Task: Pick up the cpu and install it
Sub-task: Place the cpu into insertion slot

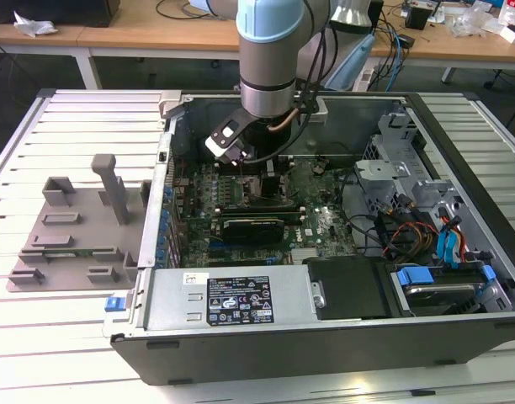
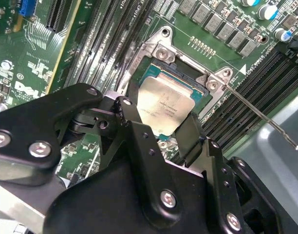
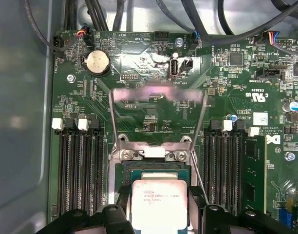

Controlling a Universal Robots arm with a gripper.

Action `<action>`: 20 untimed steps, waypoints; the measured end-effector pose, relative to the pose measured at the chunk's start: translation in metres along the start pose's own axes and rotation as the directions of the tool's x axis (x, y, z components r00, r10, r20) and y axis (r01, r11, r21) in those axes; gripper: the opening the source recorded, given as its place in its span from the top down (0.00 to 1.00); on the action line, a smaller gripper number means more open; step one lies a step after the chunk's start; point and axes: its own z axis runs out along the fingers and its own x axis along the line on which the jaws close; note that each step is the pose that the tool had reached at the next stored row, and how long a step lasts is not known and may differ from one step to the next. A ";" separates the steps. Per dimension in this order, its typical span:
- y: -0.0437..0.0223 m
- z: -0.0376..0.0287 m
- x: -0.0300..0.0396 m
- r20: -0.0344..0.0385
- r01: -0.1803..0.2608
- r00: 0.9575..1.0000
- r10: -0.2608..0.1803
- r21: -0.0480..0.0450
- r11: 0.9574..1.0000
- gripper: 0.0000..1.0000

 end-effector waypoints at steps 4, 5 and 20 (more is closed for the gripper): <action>-0.0002 0.0033 0.0019 0.000 0.000 1.000 0.000 0.000 1.000 0.45; -0.0002 0.0043 0.0025 0.000 0.000 1.000 0.000 0.000 1.000 0.45; 0.0013 0.0088 0.0038 0.000 -0.008 1.000 0.008 0.000 1.000 0.45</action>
